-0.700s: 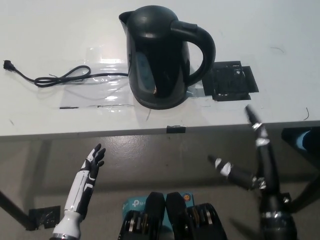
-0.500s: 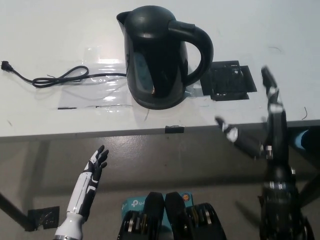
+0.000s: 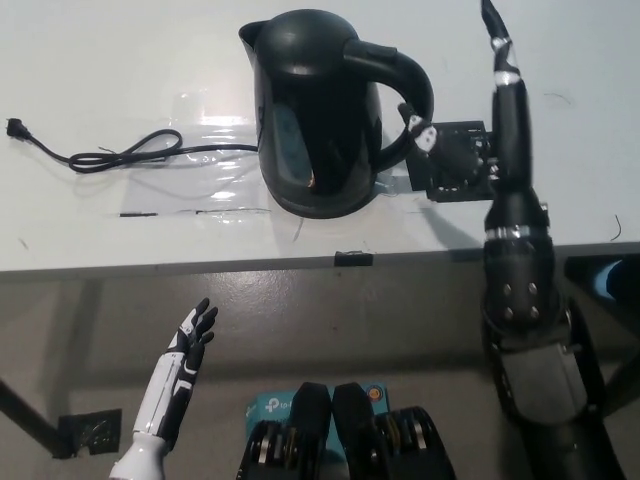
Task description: Use the right hand to grab the handle of the kettle from the base and place it on the right side
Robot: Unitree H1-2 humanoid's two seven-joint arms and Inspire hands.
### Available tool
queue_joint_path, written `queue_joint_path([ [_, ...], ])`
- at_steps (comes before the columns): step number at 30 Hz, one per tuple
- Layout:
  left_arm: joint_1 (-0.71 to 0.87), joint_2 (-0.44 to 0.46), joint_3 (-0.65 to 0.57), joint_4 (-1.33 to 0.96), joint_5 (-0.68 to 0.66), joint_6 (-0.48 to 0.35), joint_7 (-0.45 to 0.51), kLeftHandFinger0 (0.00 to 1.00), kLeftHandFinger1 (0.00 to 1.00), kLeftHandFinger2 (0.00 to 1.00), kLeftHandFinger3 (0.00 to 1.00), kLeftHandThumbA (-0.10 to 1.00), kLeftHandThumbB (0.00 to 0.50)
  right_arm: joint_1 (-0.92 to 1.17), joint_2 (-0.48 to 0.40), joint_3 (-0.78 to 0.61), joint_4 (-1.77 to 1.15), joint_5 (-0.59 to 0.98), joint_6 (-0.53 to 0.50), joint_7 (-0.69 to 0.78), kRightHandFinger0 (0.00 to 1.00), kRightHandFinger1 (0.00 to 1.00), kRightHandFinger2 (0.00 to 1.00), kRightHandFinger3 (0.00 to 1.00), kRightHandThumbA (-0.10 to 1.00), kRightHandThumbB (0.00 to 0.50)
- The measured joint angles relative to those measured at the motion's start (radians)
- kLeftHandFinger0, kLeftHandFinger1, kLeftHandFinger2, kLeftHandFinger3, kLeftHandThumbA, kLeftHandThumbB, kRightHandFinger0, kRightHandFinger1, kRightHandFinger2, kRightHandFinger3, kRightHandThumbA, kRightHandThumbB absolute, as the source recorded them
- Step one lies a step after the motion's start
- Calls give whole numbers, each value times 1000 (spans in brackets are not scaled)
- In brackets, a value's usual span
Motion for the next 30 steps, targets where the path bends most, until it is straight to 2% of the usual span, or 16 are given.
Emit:
queue_joint_path([
  [3,-3,0,0,0,-2,0,-2,1000,1000,1000,1000,1000,500,-38,-2,0,66,-7,12,-11,1000,1000,1000,1000,795,196],
  [10,-6,3,-2,-1,-2,-1,-3,1000,1000,1000,1000,1000,500,-101,-8,2,191,-9,22,-26,1000,1000,1000,1000,883,216],
  [15,-7,4,-2,-1,-3,-1,-4,1000,1000,1000,1000,1000,500,-131,-21,6,242,-12,22,-36,1000,1000,1000,1000,860,212],
  [20,-8,5,-2,-1,-3,-1,-4,1000,1000,1000,1000,1000,500,-140,-23,7,280,-10,22,-43,1000,1000,1000,1000,865,231],
  [30,-9,5,-2,-1,-5,-1,-9,1000,1000,1000,1000,1000,500,-159,-24,8,304,-2,22,-44,1000,1000,1000,1000,853,209],
])
